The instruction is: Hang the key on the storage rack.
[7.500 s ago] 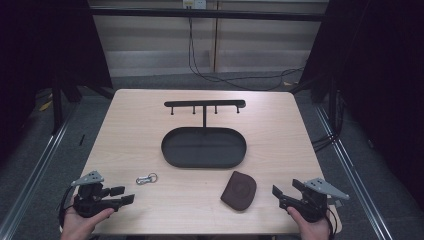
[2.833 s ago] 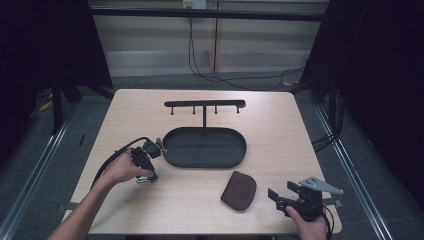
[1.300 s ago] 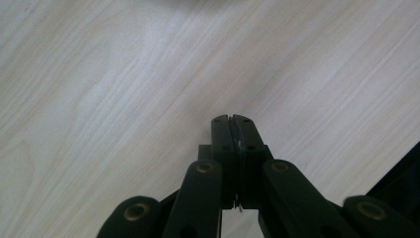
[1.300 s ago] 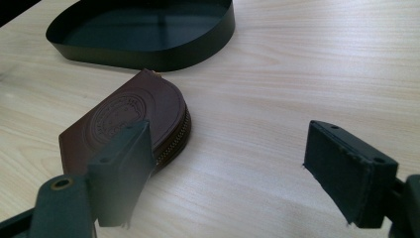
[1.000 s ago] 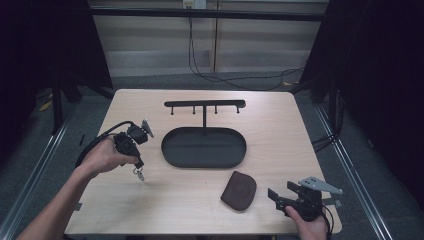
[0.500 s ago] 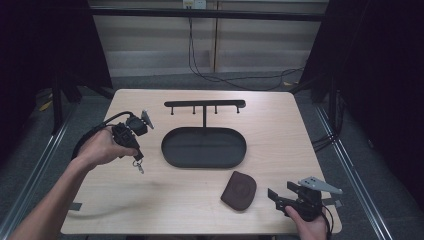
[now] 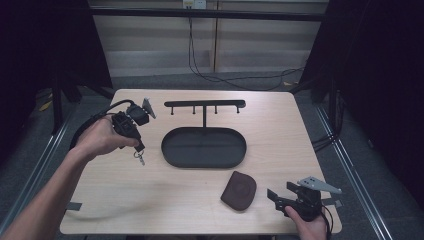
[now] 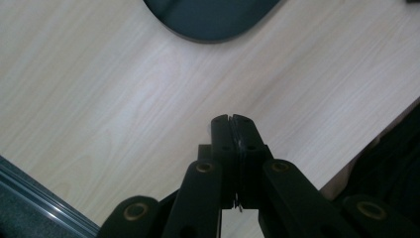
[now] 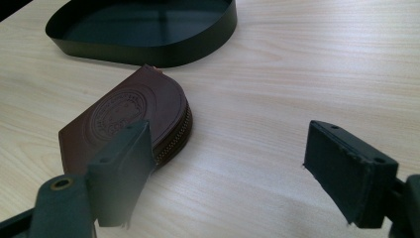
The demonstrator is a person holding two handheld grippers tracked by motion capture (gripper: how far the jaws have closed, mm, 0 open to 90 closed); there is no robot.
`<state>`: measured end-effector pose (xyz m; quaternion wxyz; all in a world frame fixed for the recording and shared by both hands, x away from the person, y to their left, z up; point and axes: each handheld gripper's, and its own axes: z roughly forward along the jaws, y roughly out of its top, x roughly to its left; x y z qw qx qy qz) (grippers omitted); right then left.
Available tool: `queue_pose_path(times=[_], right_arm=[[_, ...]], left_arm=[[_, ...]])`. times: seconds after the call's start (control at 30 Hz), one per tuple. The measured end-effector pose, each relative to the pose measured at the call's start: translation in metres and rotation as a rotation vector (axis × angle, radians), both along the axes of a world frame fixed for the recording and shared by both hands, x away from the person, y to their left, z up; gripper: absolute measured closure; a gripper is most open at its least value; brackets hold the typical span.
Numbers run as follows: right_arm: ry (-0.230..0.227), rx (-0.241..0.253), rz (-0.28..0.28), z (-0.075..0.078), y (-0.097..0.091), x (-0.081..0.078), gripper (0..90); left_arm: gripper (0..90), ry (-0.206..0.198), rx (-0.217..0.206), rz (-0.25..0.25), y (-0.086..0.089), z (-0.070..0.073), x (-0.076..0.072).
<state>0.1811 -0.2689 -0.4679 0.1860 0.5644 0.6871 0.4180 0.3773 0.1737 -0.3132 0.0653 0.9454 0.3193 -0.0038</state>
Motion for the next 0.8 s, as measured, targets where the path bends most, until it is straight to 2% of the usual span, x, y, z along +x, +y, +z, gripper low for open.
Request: queue_pose_path(times=[0.1,0.23,0.4,0.63,0.8], right_arm=[[-0.001,0.0,0.001,0.0,0.0,0.0,18.5],[0.001,-0.003,0.005,0.0,0.001,0.0,18.5],[0.001,-0.002,0.003,0.0,0.0,0.0,18.5],[0.001,-0.005,0.004,0.0,0.001,0.0,18.5],[0.001,-0.004,0.006,0.0,0.0,0.0,18.5]], left_arm=[[89.4,-0.01,-0.002,-0.006,-0.003,0.006,-0.001],[89.4,0.003,-0.013,-0.017,-0.008,0.01,-0.001],[89.4,0.001,-0.021,-0.028,-0.013,0.019,0.003],[89.4,0.001,-0.048,-0.011,-0.017,0.031,0.01],[89.4,-0.01,-0.045,-0.007,-0.021,0.04,0.014]])
